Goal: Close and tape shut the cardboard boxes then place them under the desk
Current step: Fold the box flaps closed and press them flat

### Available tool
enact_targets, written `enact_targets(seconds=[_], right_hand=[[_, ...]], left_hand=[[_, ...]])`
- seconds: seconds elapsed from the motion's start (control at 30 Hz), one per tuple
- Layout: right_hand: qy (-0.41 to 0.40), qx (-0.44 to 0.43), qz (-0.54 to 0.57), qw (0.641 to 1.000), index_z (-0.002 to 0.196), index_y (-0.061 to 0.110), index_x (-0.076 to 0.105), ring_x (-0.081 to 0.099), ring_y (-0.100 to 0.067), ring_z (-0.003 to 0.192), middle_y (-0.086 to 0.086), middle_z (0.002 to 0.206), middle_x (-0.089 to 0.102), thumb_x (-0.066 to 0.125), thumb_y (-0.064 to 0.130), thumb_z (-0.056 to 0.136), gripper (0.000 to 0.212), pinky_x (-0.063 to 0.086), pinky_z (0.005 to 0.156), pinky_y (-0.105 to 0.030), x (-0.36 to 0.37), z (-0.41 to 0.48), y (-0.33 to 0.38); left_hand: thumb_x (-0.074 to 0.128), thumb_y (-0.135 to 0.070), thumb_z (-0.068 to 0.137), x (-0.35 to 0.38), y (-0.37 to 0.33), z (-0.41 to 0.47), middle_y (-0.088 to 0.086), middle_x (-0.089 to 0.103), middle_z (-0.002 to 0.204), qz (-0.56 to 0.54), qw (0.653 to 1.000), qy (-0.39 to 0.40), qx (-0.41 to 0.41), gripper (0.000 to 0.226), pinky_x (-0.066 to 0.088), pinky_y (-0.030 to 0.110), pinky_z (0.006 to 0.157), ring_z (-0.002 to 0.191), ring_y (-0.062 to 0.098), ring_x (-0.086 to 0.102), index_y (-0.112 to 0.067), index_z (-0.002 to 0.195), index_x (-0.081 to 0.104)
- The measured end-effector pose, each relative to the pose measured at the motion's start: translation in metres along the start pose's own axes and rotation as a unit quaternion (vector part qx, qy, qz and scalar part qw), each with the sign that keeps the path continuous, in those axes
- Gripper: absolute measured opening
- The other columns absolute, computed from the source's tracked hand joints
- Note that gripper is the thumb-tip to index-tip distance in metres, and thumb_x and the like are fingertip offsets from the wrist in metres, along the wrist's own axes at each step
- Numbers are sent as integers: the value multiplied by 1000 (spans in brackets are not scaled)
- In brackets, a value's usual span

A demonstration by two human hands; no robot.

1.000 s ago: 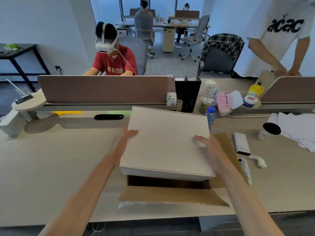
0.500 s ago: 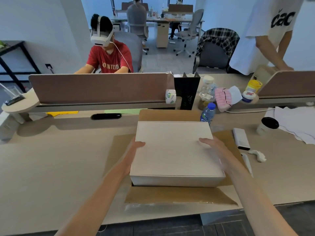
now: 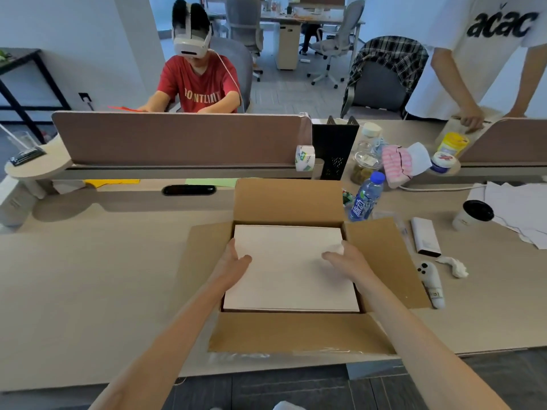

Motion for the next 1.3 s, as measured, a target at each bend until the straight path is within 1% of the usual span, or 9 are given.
enact_targets(seconds=[0.13,0.33,0.47,0.63,0.83,0.93,1.03,1.2,1.3], right_hand=[[31,-5,50,998,153,13,28,33,-25,143,-5,157,32,67,38,85,82,34,112,-38,21,6,12],[-11,-94,119,988,133,12,59,54,-20,126,-5,134,59,65,21,91,43,41,103,-33,24,5,19],[-188,-110,-125,968,138,16,50,37,-32,138,-13,144,48,56,35,92,49,29,115,-48,-2,13,2],[-128,-19,-223,966,147,12,27,29,-41,138,-18,153,32,50,52,93,71,30,108,-55,-14,14,-3],[-210,-205,-273,916,147,10,27,38,-39,130,-15,146,40,54,39,93,67,41,98,-50,-13,-25,37],[-62,-299,-166,938,157,21,8,35,-27,139,-10,156,26,58,32,93,82,35,108,-41,12,-47,54],[121,-257,-103,953,154,23,22,53,-18,124,1,153,36,60,37,94,72,39,103,-31,31,-65,58],[299,-249,-248,887,148,32,34,50,-6,123,9,144,48,64,58,84,76,41,102,-26,32,-90,48],[354,-243,-292,854,151,35,27,40,-4,133,14,151,39,73,63,74,94,33,108,-26,32,-103,48]], left_hand=[[44,-26,99,-28,15,11,1,29,154,-13,1000,-26,-11,65,31,30,99,135,20,36,-23,154,10],[45,-24,88,-77,32,9,-7,55,126,28,994,-102,36,44,44,40,98,117,25,55,-49,124,43],[46,-17,93,-113,50,1,7,40,148,105,966,-235,-1,54,33,45,109,133,31,39,-19,145,33],[45,-23,96,-141,81,4,23,35,148,135,962,-178,-155,64,33,45,106,134,38,36,-7,150,17],[45,-24,95,-156,41,-11,13,52,136,152,958,-238,-49,56,43,46,94,118,36,52,-19,147,27],[44,-31,97,-139,4,-32,-2,59,124,135,959,-246,41,50,45,45,93,111,28,57,-25,145,29],[47,-28,97,-109,-20,-55,-14,67,108,129,967,-173,135,42,47,38,87,95,16,64,-28,138,36],[58,-31,94,-65,-16,-87,-20,68,97,182,959,132,174,24,46,23,85,92,-2,61,-39,117,54],[73,-53,76,-54,-7,-99,-25,63,104,243,933,206,169,45,38,15,81,103,-9,54,-42,116,56]])
Point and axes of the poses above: each hand's wrist, its own z-axis towards the middle knuckle, its own x-axis out of the palm, y = z × x, the point moved 2 cm from there along z, towards the middle knuckle
